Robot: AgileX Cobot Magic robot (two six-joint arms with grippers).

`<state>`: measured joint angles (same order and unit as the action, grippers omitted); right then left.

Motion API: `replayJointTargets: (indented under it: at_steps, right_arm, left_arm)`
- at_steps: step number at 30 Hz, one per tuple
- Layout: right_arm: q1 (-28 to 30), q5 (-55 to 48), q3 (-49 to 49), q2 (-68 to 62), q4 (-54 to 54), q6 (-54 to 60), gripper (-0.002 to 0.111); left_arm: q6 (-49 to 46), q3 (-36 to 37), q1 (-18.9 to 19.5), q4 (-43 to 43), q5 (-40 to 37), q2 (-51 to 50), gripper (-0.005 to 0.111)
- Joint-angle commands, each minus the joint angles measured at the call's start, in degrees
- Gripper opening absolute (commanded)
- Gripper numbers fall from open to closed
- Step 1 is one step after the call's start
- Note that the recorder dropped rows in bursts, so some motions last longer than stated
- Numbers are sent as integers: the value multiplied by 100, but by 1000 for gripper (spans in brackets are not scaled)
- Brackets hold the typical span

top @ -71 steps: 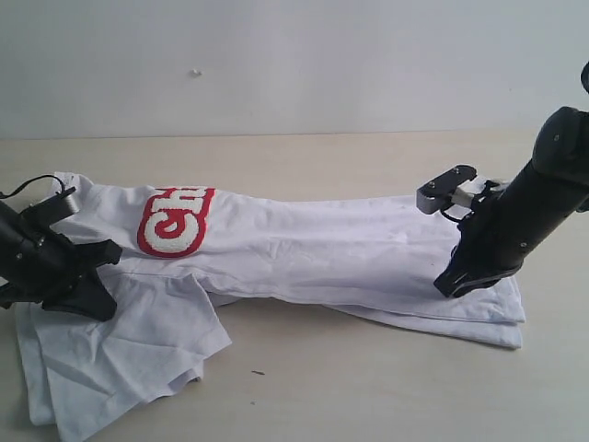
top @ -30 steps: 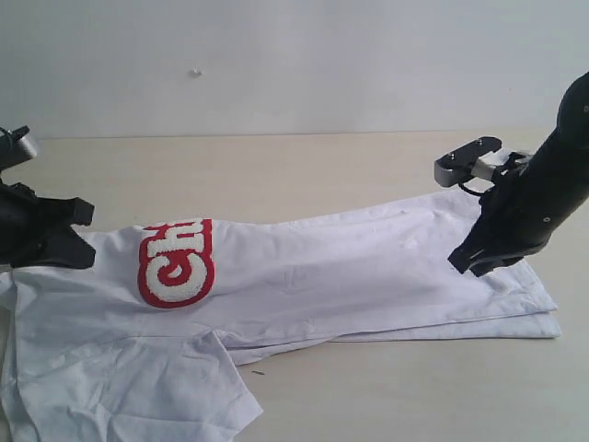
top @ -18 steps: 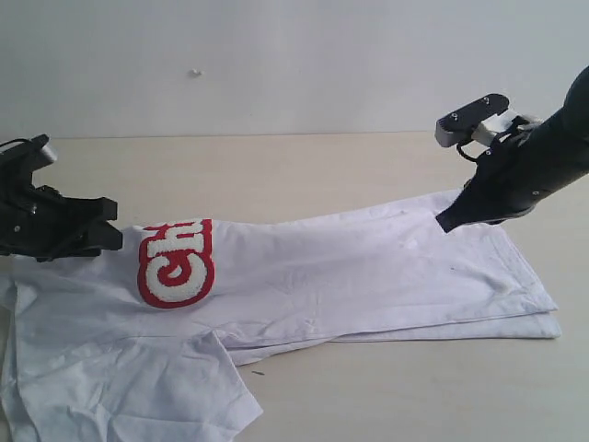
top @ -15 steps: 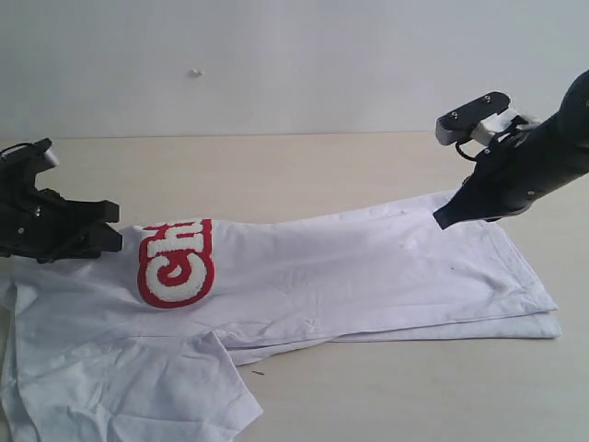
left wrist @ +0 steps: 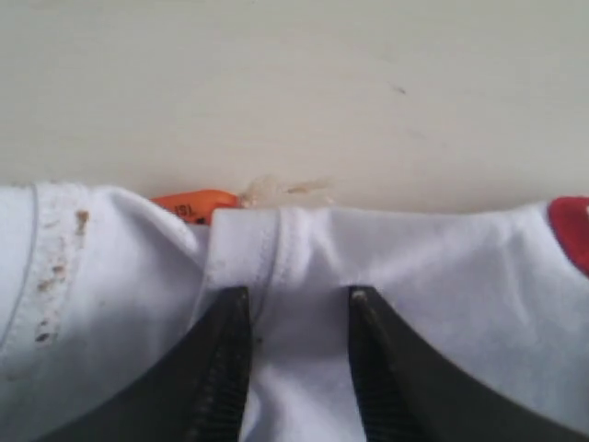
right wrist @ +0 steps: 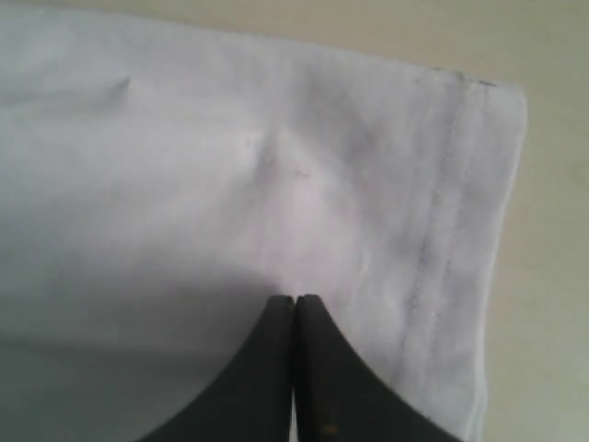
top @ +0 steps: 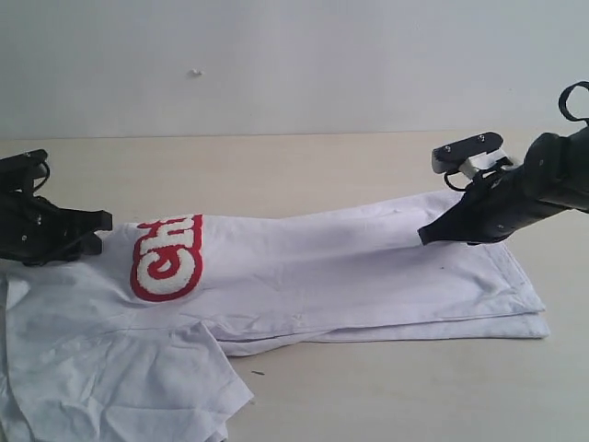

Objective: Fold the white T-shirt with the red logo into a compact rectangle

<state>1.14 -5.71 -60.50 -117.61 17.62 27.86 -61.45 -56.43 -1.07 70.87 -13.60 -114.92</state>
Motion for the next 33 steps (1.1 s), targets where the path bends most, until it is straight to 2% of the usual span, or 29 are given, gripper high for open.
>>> replayJointTargets:
  at_steps: [1, 5, 11, 17, 22, 24, 28, 30, 31, 33]
  right_arm:
    - [87, 229, 15, -165, 15, -313, 0]
    - [156, 219, 15, -272, 15, -498, 0]
    - [286, 72, 15, -235, 15, -715, 0]
    - [293, -178, 15, -197, -63, -704, 0]
    - [282, -319, 15, 58, -707, -695, 0]
    - [282, -360, 15, 175, -786, -655, 0]
    - [282, -649, 15, 410, -784, -426, 0]
    - [282, -838, 15, 501, -784, -311, 0]
    - [282, -1014, 15, 544, -784, -211, 0]
    - [282, -1279, 15, 621, -784, -49, 0]
  left_arm:
    - [-43, -45, -3, -9, 371, -67, 38]
    - [-43, -109, -3, -9, 427, -67, 38]
    - [-43, -153, -3, -9, 1124, -121, 38]
    - [-2, -438, -3, -55, 1113, -443, 38]
    - [-3, -499, 82, -216, 1120, -159, 38]
    - [-3, -499, 170, -277, 840, 27, 38]
    - [183, -499, 433, -277, -241, 469, 41]
    - [307, -499, 565, -292, -741, 596, 52]
    - [401, -499, 638, -429, -1213, 648, 62]
    - [973, -474, 791, -907, -1905, 716, 73]
